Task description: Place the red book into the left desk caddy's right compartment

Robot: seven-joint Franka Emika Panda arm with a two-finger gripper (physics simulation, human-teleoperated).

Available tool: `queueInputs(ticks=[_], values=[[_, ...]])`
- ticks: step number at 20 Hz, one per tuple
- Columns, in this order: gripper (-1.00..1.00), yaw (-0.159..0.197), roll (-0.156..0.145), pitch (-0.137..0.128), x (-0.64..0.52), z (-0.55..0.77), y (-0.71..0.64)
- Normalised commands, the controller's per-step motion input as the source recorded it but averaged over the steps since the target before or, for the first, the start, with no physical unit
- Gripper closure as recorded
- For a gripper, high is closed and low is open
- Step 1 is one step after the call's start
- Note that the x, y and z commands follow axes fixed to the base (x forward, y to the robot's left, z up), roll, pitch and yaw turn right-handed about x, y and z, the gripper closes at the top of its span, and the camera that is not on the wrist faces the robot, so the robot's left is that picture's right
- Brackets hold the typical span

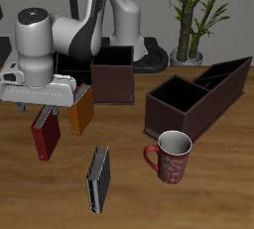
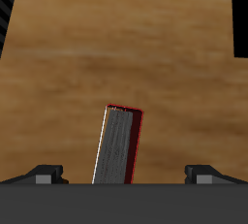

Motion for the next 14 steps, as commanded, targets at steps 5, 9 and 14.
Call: queueInputs(ticks=[5,9,14], values=[[-1.00,-0.017,-0.002,0.049,0.08,-0.34,0.01],[-1.00,-0.045,-0.015,0.054,0.07,-0.28,-0.04],[1.00,-0.001,0.009,0.012,0.01,-0.07,0.06]])
